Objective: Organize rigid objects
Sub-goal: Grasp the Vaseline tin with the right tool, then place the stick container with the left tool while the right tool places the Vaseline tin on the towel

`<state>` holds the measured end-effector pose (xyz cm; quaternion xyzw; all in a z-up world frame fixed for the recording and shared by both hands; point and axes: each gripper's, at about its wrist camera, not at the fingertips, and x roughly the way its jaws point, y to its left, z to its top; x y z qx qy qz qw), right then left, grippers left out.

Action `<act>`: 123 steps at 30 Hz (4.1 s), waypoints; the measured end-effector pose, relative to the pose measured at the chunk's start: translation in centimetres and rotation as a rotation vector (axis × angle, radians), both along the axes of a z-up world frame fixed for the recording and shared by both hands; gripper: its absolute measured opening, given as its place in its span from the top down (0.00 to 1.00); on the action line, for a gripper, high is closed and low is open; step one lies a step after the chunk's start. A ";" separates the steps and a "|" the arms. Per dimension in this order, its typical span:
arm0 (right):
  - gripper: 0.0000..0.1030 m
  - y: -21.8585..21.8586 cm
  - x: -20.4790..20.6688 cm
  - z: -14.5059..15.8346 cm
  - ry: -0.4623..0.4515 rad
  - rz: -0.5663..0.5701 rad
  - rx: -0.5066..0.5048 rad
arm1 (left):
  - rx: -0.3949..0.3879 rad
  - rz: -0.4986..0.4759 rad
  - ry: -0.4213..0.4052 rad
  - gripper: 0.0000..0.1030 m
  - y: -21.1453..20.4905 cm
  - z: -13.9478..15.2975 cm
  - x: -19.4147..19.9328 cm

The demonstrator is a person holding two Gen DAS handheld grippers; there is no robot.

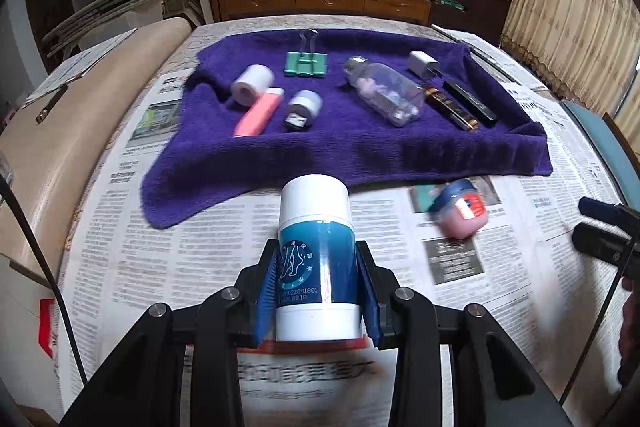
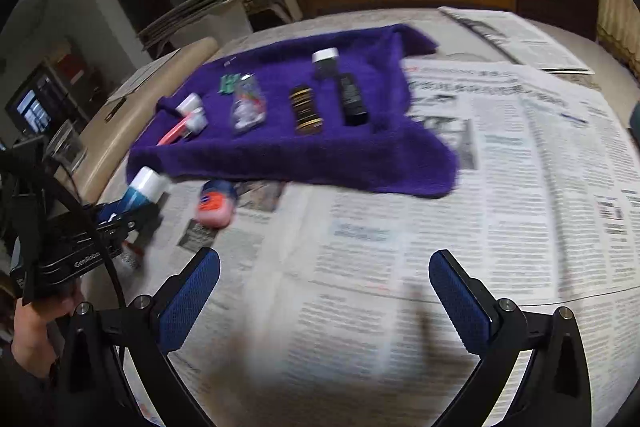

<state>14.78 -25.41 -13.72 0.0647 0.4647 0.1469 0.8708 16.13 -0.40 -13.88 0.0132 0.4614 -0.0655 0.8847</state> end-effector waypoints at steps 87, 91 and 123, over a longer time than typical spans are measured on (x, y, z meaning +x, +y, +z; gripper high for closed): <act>0.65 5.7 14.9 0.7 -0.013 0.099 -0.145 | -0.088 -0.133 0.012 0.67 -2.0 1.6 12.1; 0.65 7.2 14.8 -0.3 0.008 0.138 -0.149 | -0.074 -0.148 0.029 0.67 -2.7 1.3 12.7; 0.64 11.1 14.3 -1.8 0.041 0.256 -0.283 | 0.027 -0.188 0.057 0.66 -3.6 -0.5 13.4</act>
